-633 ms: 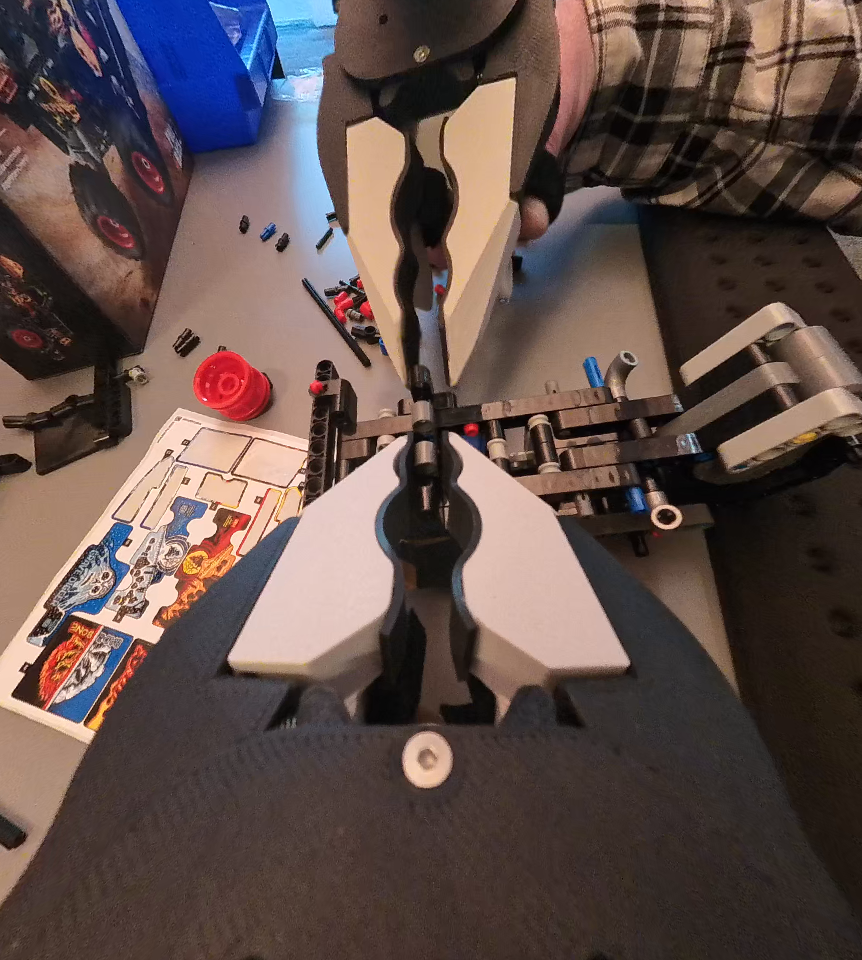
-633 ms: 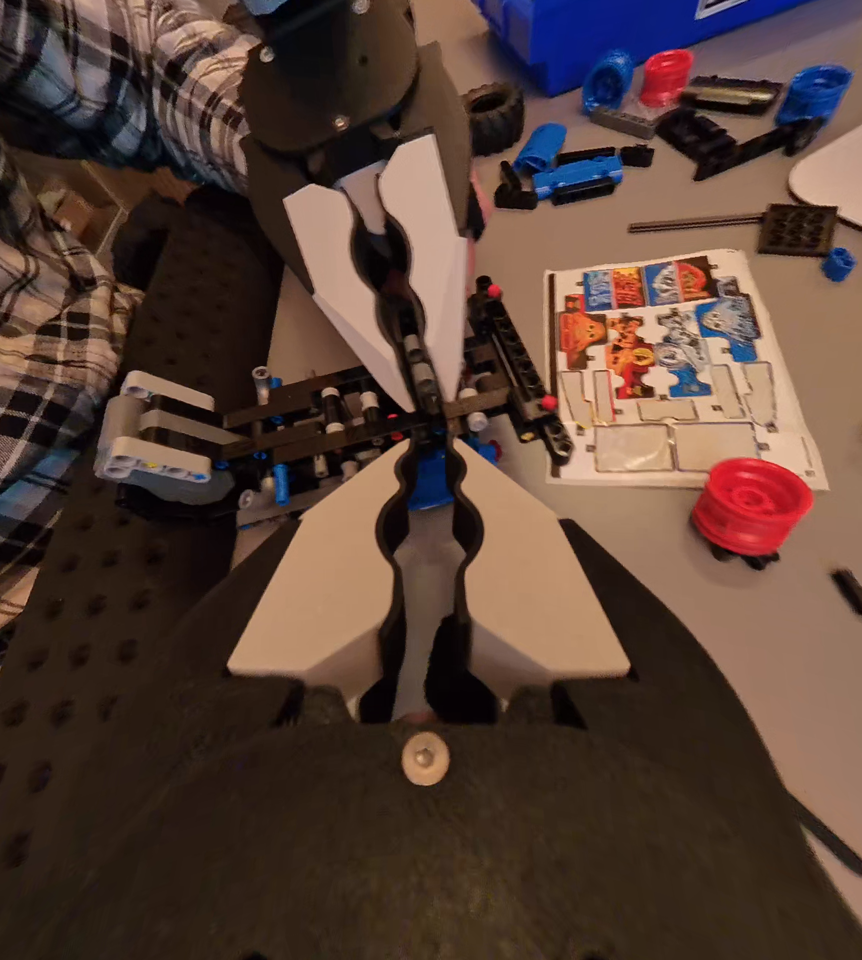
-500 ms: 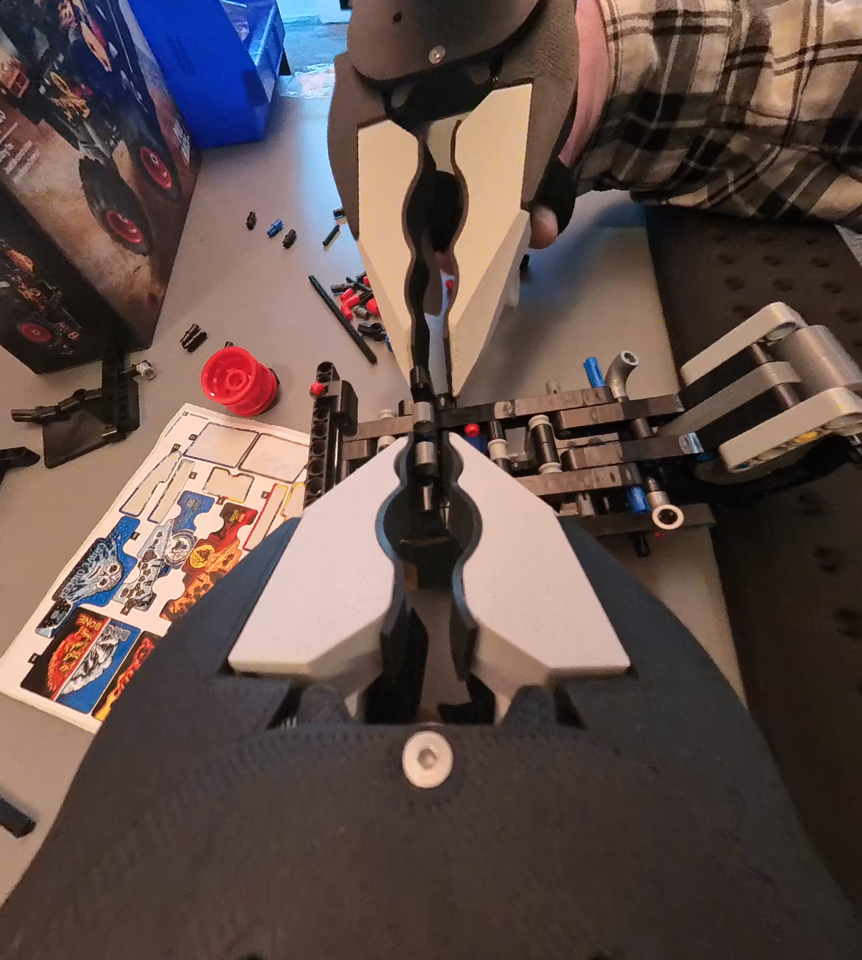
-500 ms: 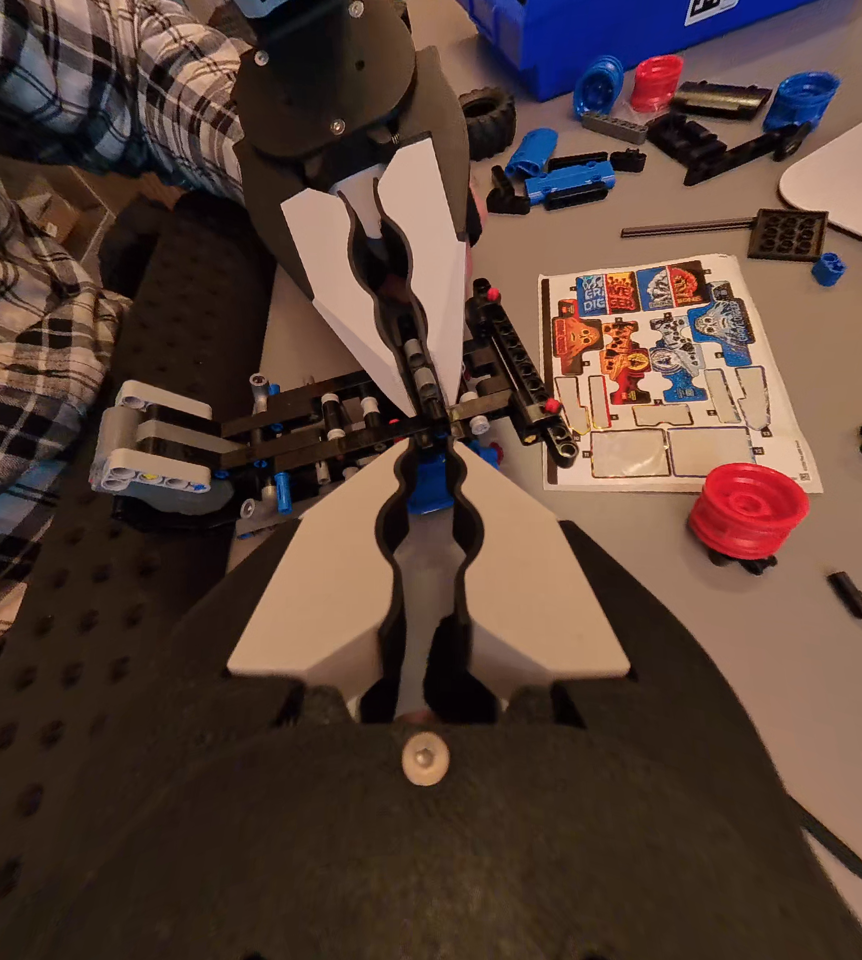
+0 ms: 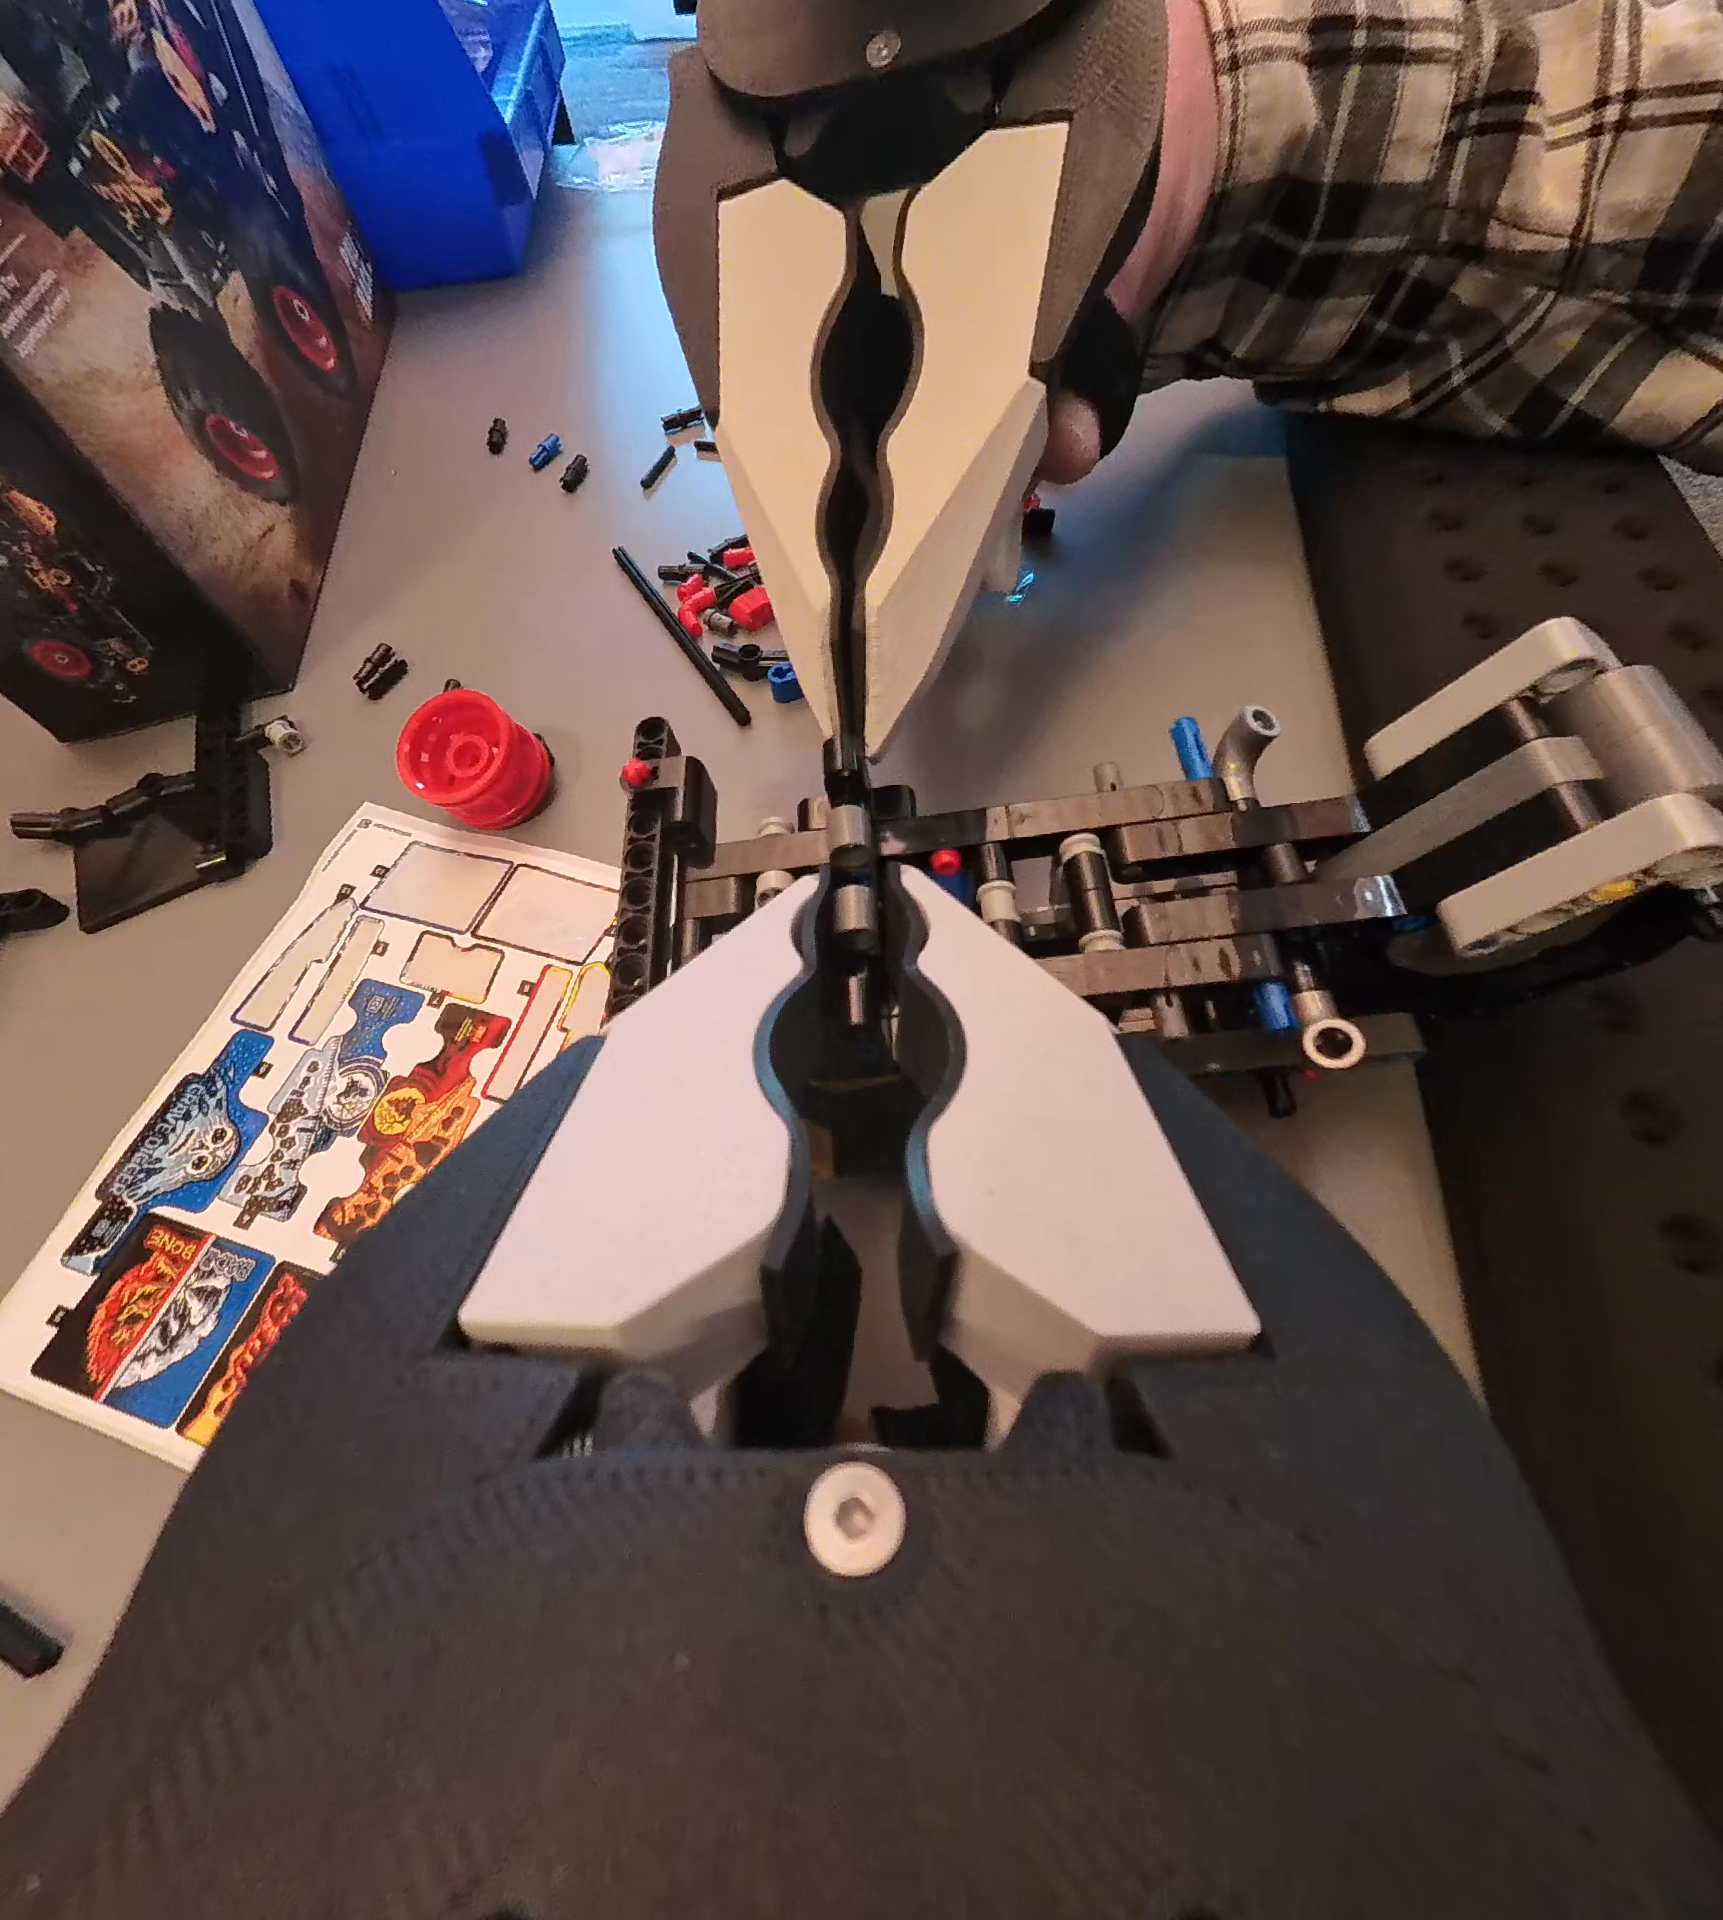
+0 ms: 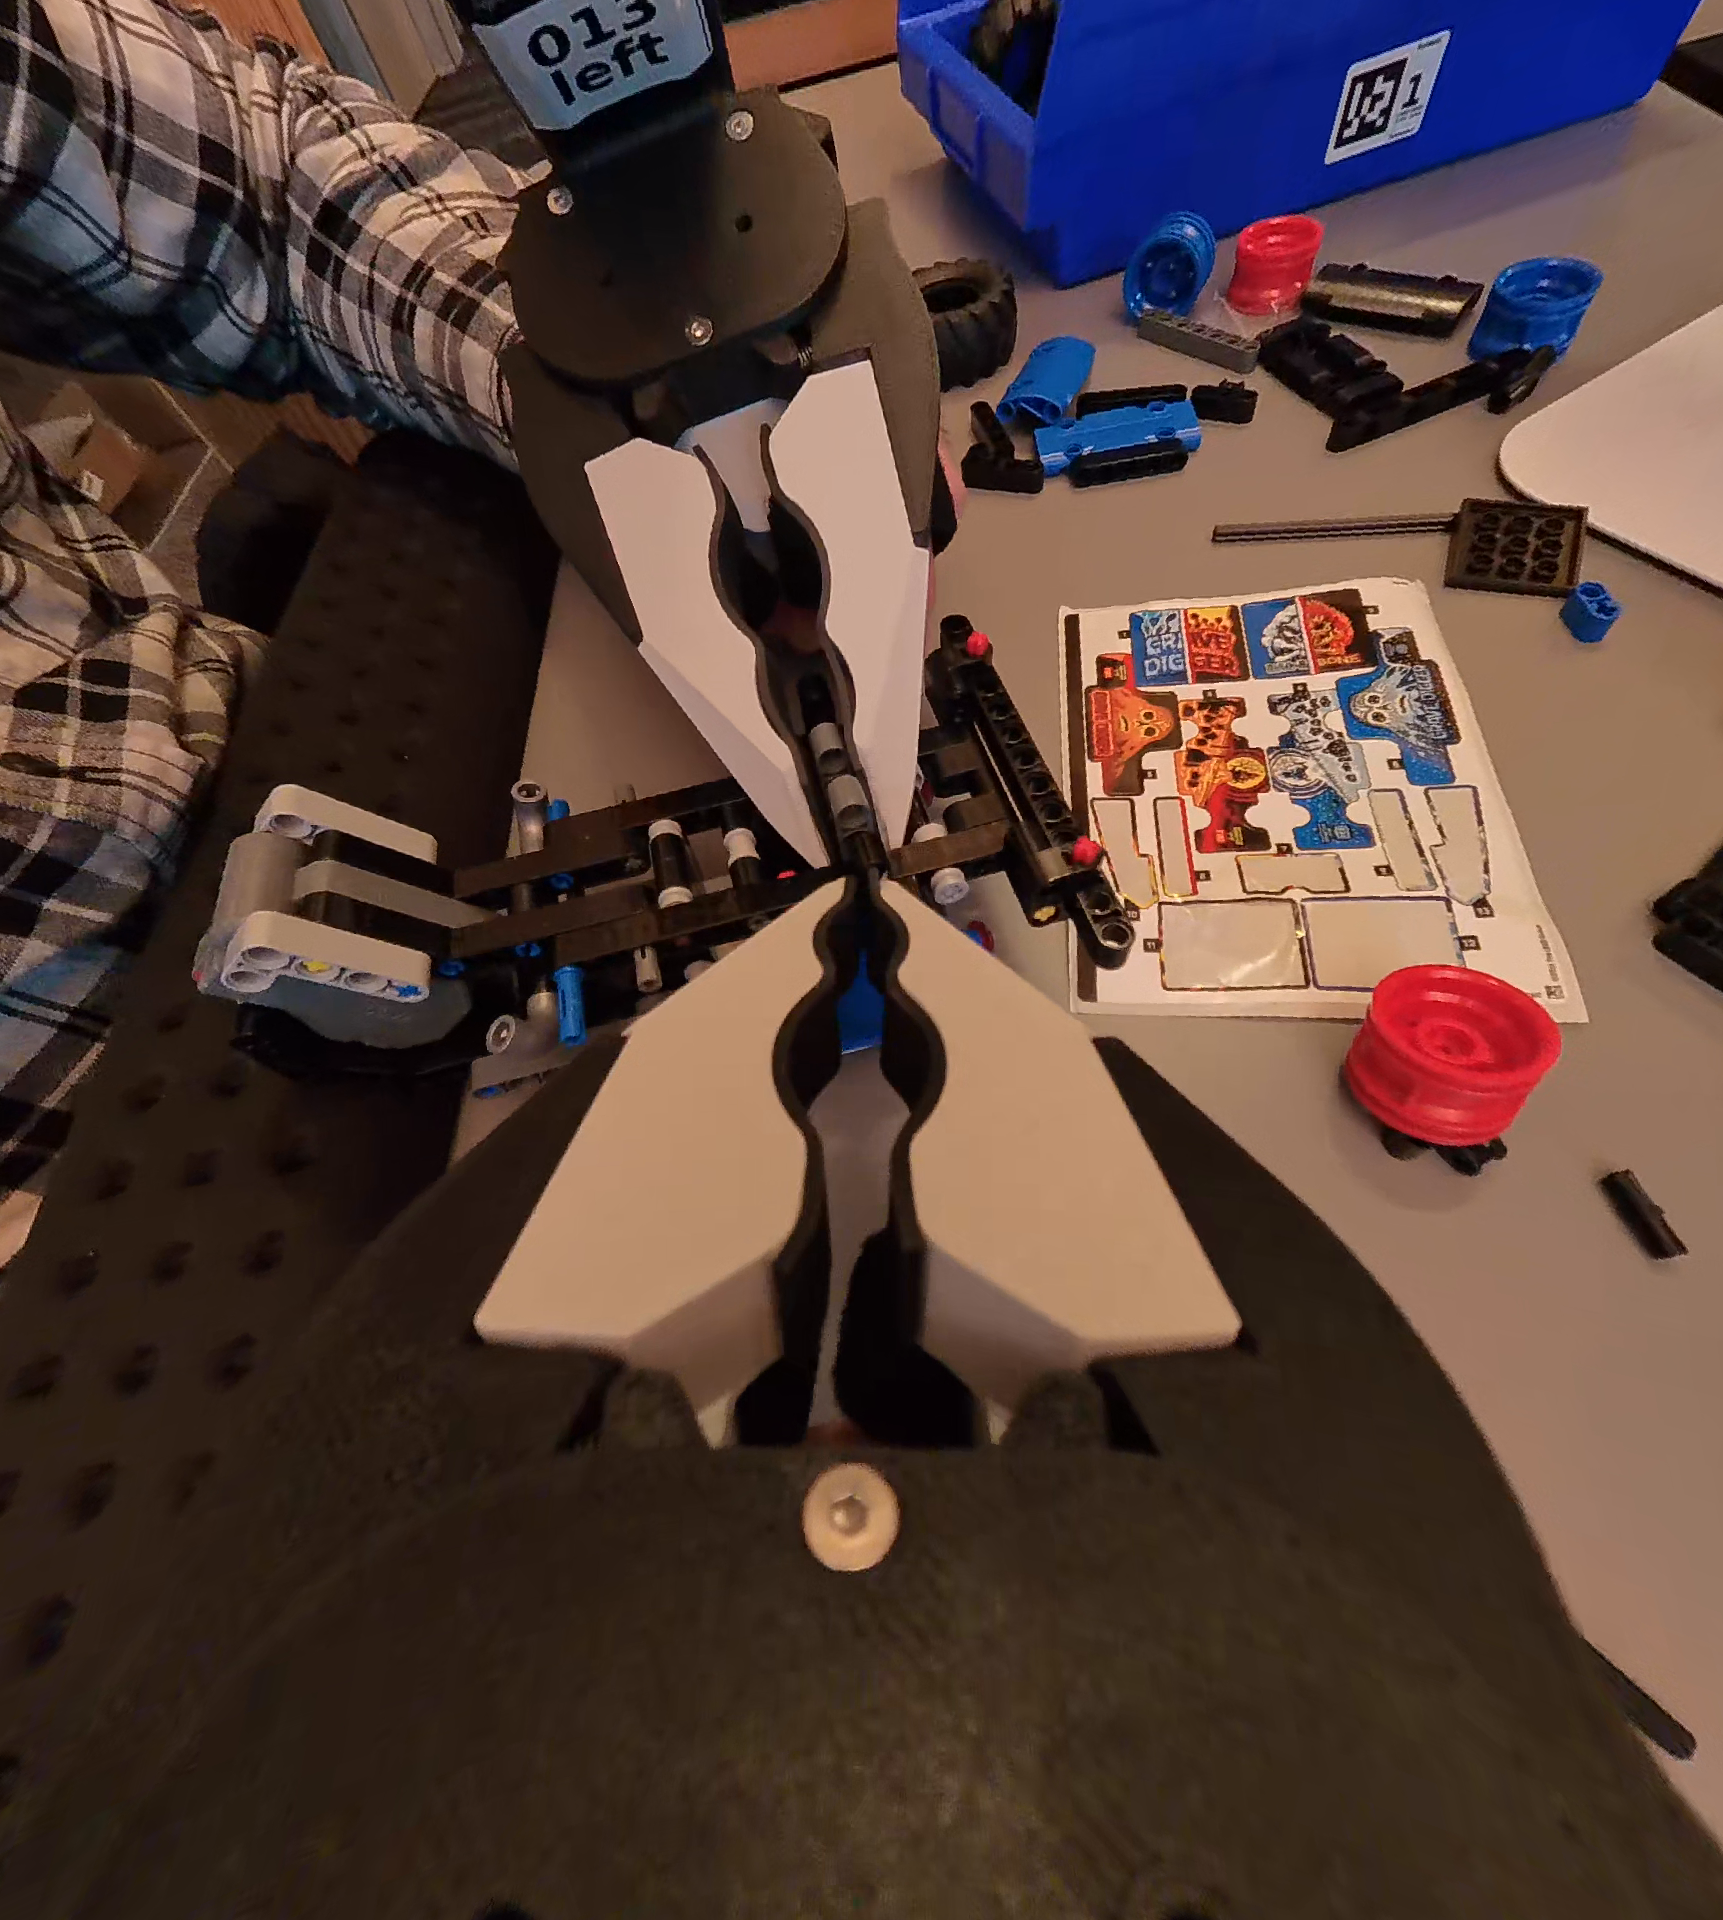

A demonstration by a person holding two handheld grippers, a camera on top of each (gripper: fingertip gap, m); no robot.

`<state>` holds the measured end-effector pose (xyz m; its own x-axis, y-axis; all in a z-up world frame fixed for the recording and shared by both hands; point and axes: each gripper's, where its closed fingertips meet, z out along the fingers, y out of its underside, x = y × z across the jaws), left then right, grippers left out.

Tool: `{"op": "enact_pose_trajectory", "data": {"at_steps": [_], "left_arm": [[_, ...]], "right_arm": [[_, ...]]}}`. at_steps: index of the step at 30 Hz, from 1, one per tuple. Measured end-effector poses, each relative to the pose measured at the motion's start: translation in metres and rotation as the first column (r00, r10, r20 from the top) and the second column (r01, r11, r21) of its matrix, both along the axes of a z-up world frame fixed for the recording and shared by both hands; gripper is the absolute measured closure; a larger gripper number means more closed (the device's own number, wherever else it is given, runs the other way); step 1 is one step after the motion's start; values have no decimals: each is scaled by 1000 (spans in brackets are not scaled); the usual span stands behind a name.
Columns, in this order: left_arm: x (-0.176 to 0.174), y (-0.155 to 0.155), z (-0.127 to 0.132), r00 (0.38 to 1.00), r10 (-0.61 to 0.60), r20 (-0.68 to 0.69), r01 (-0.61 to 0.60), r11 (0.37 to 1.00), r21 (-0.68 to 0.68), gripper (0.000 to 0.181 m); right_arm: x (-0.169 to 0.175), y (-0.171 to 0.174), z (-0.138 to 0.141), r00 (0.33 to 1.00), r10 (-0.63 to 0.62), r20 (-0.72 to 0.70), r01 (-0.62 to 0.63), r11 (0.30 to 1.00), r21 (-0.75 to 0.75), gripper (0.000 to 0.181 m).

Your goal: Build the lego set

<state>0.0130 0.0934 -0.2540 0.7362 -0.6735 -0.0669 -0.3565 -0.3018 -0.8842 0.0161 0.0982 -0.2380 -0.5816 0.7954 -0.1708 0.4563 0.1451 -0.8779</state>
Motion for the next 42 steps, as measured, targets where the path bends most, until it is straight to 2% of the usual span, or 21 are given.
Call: {"op": "enact_pose_trajectory", "data": {"at_steps": [1,4,7,14,21,27,34,39,42], "left_arm": [[0,0,0,1000,-1,0,1,1000,-2,175],[-1,-1,0,1000,-3,-11,3,1000,-7,174],[-11,-2,14,1000,16,25,-16,1000,20,158],[-36,-18,35,997,3,75,-4,1000,23,158],[-38,-28,30,996,-63,57,63,998,-13,150],[-28,-26,19,996,-90,18,91,995,-28,155],[-26,-23,12,996,-90,-16,89,996,-28,174],[-43,-13,11,997,4,-81,-4,1000,3,175],[-52,-7,12,996,48,-81,-48,999,6,174]], "right_arm": [[0,0,0,1000,0,1,0,1000,3,181],[3,3,3,1000,-7,-1,7,1000,22,180],[7,14,2,999,-39,15,38,999,14,166],[15,13,-5,999,-18,48,15,998,55,163],[16,10,-9,998,-2,55,-3,997,82,158],[11,10,-8,999,-20,33,17,996,88,157],[3,-1,-14,999,-11,34,8,995,104,159],[-4,-2,-10,998,-42,36,39,996,84,152],[-3,-10,-11,999,-16,46,12,995,99,158]]}}
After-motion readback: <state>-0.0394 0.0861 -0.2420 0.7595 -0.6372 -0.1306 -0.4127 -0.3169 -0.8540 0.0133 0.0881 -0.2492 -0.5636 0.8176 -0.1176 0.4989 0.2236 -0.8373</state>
